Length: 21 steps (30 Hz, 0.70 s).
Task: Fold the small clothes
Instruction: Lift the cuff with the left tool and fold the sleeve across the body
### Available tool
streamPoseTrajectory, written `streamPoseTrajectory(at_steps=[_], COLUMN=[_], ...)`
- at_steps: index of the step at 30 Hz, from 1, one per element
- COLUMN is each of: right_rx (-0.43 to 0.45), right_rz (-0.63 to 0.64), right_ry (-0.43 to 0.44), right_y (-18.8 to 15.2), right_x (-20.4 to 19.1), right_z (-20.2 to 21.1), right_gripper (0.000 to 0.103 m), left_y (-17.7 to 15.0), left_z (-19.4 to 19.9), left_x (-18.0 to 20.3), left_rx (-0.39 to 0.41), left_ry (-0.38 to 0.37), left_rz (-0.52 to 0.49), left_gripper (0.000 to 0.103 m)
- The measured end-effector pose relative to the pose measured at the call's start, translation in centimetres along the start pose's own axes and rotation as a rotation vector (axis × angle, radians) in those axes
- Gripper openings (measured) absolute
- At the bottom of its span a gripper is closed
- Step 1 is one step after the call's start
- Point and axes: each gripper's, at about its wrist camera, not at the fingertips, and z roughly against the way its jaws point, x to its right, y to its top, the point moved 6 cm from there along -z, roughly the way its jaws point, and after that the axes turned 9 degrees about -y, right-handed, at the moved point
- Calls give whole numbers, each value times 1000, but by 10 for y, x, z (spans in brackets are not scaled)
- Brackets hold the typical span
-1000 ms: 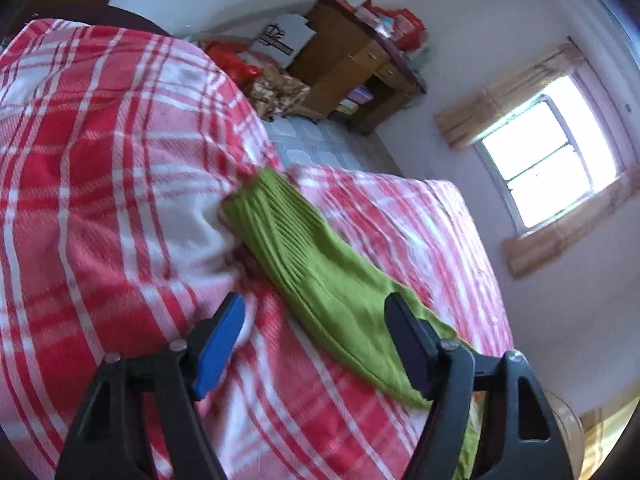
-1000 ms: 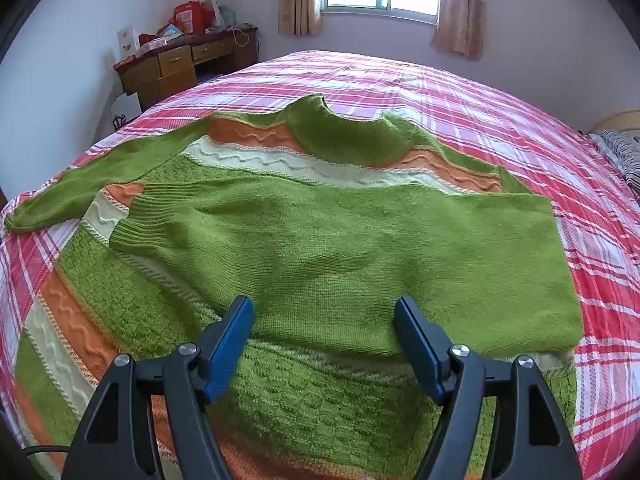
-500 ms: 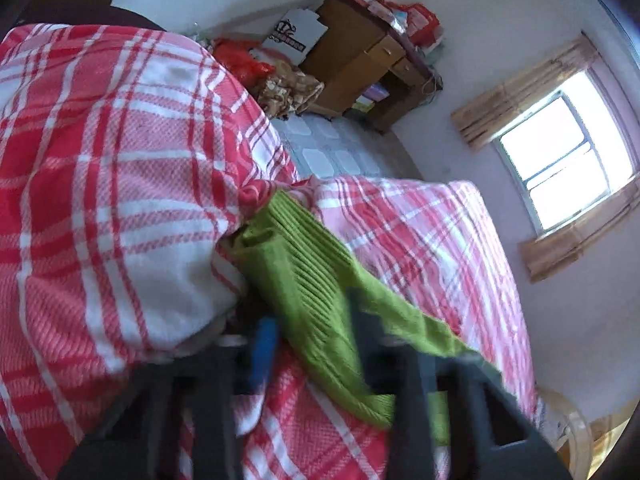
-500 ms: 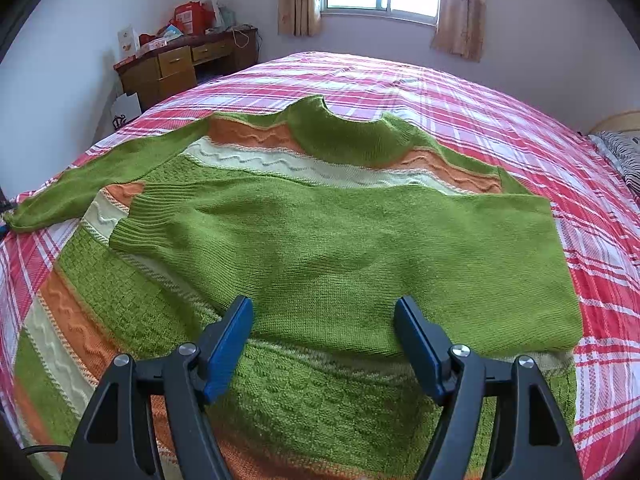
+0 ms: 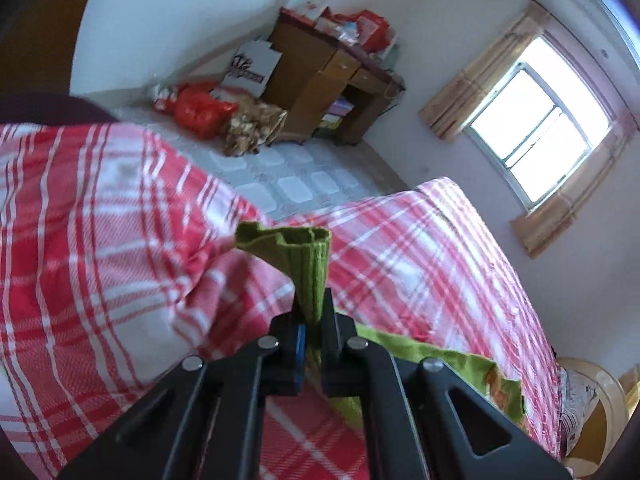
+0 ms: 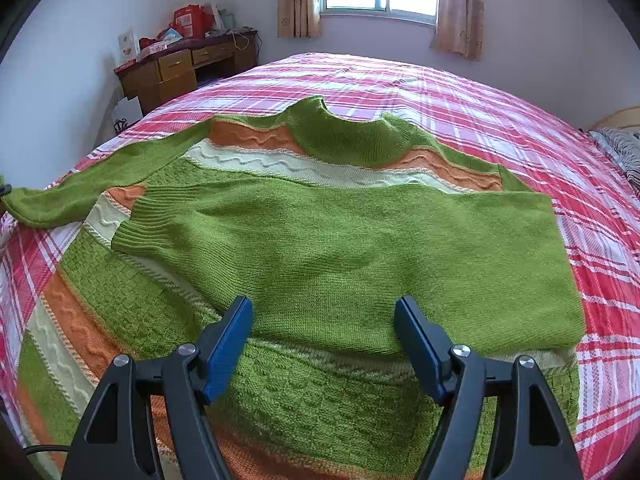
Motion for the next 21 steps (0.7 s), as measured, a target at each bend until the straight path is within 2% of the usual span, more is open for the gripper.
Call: streamPoseTrajectory(at_steps=[10, 21], right_rx=[5, 12], right_rz=[-13, -40], right_ry=[17, 48], right_y=[-1, -1], right_x=[2, 6], right_z=[-1, 0], right_gripper=[74, 75], left_y=[19, 8], left_z=[16, 29], left_x=[80, 178], left_rx=[34, 30], left_ry=[-84, -196], left_rz=[-118, -237], left_gripper=[4, 4])
